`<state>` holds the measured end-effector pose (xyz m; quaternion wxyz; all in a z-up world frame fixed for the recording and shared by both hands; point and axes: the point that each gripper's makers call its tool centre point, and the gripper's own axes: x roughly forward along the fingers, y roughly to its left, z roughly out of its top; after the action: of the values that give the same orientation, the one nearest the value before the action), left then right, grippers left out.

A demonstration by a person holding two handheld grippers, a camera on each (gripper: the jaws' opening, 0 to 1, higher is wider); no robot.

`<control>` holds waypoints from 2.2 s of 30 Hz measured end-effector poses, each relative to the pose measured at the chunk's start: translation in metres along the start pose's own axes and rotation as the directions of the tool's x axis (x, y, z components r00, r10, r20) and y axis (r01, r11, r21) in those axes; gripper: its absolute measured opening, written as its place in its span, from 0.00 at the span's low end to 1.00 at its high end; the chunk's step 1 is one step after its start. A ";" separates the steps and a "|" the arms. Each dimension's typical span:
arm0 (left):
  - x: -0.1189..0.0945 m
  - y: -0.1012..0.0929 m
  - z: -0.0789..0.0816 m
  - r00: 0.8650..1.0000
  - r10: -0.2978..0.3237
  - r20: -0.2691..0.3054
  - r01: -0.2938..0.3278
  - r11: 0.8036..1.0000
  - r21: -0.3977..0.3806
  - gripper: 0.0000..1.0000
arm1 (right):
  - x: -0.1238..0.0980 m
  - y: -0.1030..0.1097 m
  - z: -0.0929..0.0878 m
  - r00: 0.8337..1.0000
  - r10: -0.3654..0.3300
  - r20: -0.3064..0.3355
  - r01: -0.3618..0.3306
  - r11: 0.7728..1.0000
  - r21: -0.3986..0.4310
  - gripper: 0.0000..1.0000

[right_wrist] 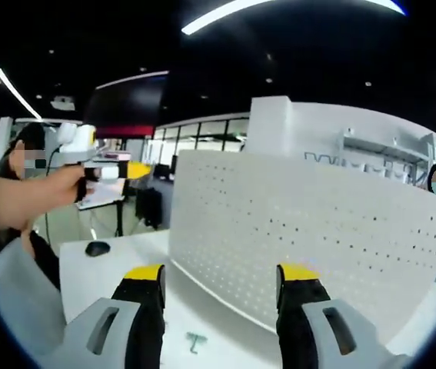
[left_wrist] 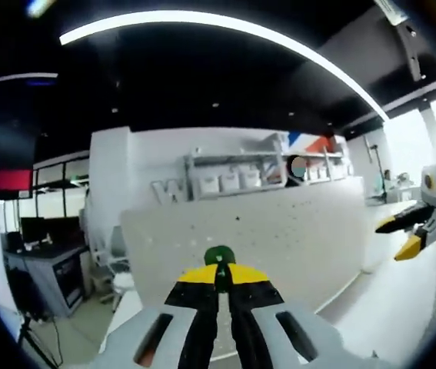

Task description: Insert the hook assembly into the mounting plate slot until the hook locks in place.

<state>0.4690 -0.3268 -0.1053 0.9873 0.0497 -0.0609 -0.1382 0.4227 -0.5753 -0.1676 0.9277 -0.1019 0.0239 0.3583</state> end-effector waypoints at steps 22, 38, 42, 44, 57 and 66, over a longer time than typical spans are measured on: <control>0.066 0.045 0.006 0.992 0.116 0.047 -0.121 0.984 0.128 0.03 | -0.007 -0.017 -0.011 0.998 -0.057 -0.025 0.058 0.998 0.039 0.57; 0.087 0.072 -0.003 0.983 0.180 0.043 -0.184 0.974 0.134 0.03 | -0.003 -0.023 -0.014 0.997 -0.067 -0.040 0.069 0.997 0.039 0.57; 0.091 0.073 -0.005 0.981 0.188 0.047 -0.192 0.974 0.119 0.03 | -0.004 -0.027 -0.014 0.997 -0.075 -0.037 0.076 0.996 0.042 0.56; 0.092 0.073 -0.005 0.980 0.190 0.052 -0.195 0.973 0.123 0.03 | -0.004 -0.029 -0.014 0.996 -0.079 -0.038 0.080 0.996 0.044 0.56; 0.095 0.079 -0.008 0.979 0.198 0.056 -0.204 0.969 0.138 0.03 | -0.002 -0.029 -0.013 0.996 -0.080 -0.035 0.082 0.995 0.049 0.55; 0.096 0.080 -0.009 0.979 0.198 0.055 -0.204 0.968 0.143 0.03 | -0.003 -0.029 -0.014 0.996 -0.076 -0.035 0.078 0.996 0.053 0.55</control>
<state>0.5829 -0.2757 -0.0946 0.9883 0.1136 -0.0956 -0.0335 0.4408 -0.6011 -0.1760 0.9428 -0.0835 0.0450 0.3197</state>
